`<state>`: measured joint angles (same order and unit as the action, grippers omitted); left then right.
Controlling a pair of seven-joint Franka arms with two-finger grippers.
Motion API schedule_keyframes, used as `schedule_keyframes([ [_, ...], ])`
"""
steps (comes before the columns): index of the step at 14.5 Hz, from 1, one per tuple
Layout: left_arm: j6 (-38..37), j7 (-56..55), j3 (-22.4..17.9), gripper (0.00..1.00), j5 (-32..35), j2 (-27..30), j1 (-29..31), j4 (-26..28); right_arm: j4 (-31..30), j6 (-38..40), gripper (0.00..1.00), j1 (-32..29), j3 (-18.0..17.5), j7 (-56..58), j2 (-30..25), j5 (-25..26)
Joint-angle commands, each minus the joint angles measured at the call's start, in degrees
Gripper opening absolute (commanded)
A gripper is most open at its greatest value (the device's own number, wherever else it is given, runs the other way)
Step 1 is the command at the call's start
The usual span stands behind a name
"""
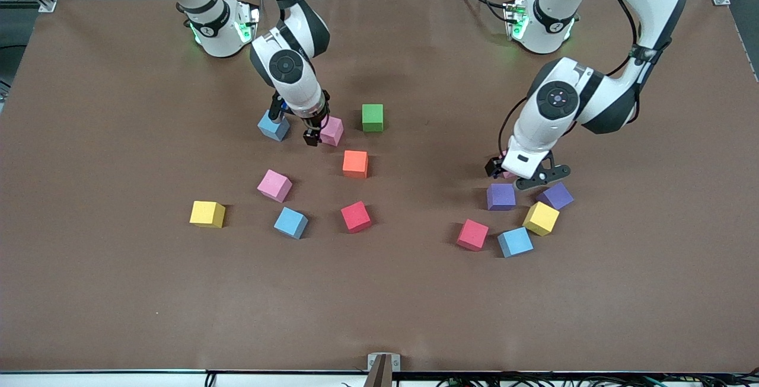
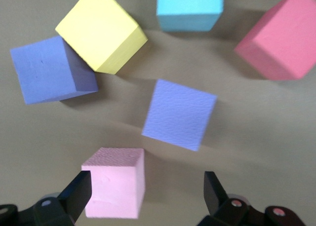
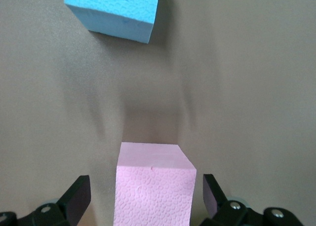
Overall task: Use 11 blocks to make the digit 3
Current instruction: 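Grasp the pink block with the left gripper while the right gripper lifts lilac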
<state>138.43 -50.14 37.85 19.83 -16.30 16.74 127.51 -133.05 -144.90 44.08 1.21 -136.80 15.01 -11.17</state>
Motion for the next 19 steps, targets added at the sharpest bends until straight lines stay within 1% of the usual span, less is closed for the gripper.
schedule_keyframes([
  [1,4.4,1.4,1.1,1.0,2.0,3.3,3.3,6.2,-0.1,0.1,1.0,0.3,-0.3,-0.5,-0.7,-1.5],
  [4,5.9,1.7,1.0,1.0,2.3,3.1,3.6,8.4,0.2,-0.9,1.0,1.7,-0.3,-0.7,-0.2,-1.5],
  [7,6.0,1.7,1.0,1.0,3.1,2.9,3.6,9.2,0.3,-1.7,1.0,2.9,-0.3,-0.7,0.6,-2.3],
  [10,10.4,1.7,1.0,1.0,3.1,1.7,4.9,10.4,0.2,-3.5,1.0,3.2,-0.2,-0.6,2.2,-2.2],
  [11,11.0,1.7,0.9,1.0,3.2,1.5,5.0,10.7,0.2,-4.2,0.99,3.1,-0.1,-0.5,2.9,-2.1],
  [12,11.1,1.7,0.9,1.0,4.4,1.5,5.5,10.9,0.2,-4.8,0.93,3.1,-0.1,-0.2,3.2,-2.0],
  [14,11.7,1.6,0.9,1.0,7.0,0.3,6.8,11.0,0.2,-5.3,0.73,3.1,-0.1,0.9,3.4,-1.3],
  [15,12.2,1.6,0.9,1.0,7.2,0.0,6.8,11.3,0.2,-5.3,0.53,3.1,-0.2,4.3,3.3,-1.2],
  [16,12.9,1.4,0.9,1.0,7.2,-0.3,6.8,11.4,0.3,-5.2,0.12,3.1,-0.2,6.8,3.2,-1.3],
  [17,13.5,0.9,0.9,1.0,7.2,-0.6,6.8,11.4,0.3,-5.2,0.0,3.0,-0.2,6.9,3.2,-1.3],
  [19,13.9,0.3,0.9,1.0,7.2,-1.4,6.8,11.4,0.3,-5.1,0.0,3.3,-0.2,7.7,3.2,-1.3],
])
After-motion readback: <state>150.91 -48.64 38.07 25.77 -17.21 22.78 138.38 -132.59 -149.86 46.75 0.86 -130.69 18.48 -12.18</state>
